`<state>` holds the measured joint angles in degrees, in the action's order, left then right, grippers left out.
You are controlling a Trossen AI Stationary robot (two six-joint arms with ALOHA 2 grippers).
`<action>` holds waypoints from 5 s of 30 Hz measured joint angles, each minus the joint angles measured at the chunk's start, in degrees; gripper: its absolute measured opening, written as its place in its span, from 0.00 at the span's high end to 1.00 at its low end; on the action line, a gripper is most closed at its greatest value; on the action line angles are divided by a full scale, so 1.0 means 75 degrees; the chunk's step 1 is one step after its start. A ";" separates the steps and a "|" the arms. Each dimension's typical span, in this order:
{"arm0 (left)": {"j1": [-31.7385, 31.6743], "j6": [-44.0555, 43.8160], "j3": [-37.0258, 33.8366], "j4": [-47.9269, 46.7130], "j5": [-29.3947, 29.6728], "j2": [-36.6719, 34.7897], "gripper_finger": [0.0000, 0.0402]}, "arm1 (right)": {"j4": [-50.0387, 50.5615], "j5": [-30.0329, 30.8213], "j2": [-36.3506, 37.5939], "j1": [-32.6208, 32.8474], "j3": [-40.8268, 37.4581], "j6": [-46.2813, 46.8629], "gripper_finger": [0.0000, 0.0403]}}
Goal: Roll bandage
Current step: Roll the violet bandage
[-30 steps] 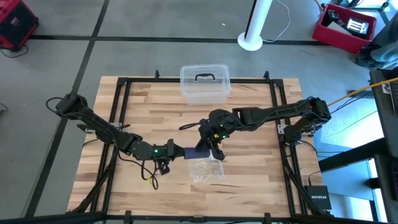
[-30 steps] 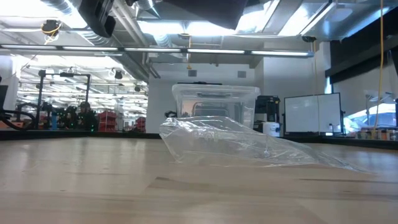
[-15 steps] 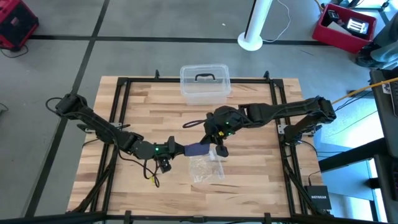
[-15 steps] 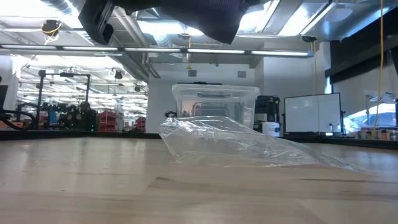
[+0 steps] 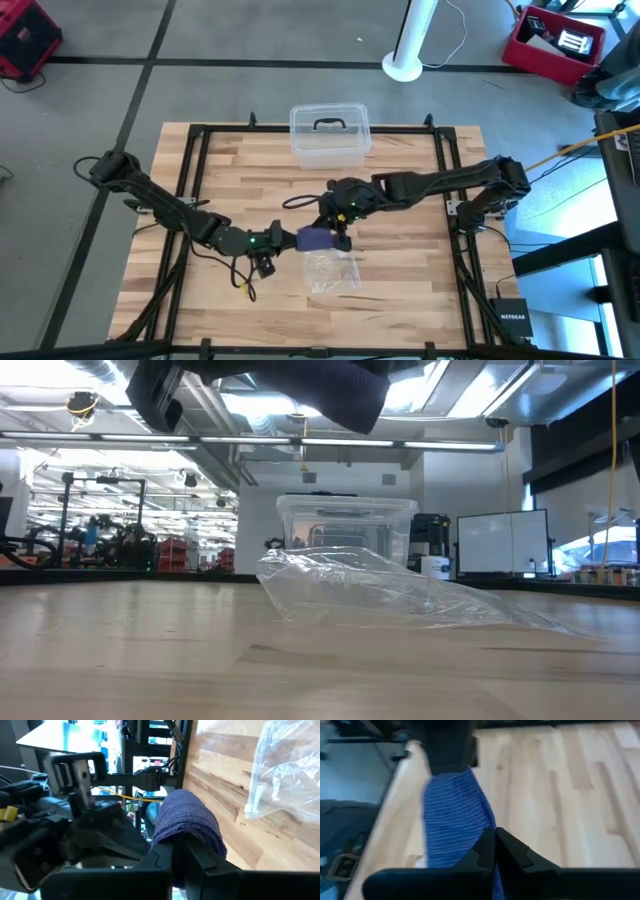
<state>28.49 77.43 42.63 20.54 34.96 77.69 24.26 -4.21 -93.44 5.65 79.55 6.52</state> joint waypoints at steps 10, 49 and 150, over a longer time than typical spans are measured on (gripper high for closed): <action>0.0003 -0.0007 -0.0002 0.0013 -0.0060 0.0012 0.99 | 0.0251 0.0411 -0.0006 -0.0006 0.0003 -0.0047 0.58; -0.1210 -1.1915 -0.0003 0.0446 0.0283 0.0006 0.99 | -0.1513 0.6110 0.1923 0.2701 -0.2687 -0.1638 0.33; -0.0807 -0.8894 0.0044 0.0629 -0.0430 0.0487 0.99 | -0.1370 0.3347 0.0063 0.1743 -0.1542 -0.0892 0.45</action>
<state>22.44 10.73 42.96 25.25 31.74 81.34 13.99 20.89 -92.97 18.72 67.99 -0.18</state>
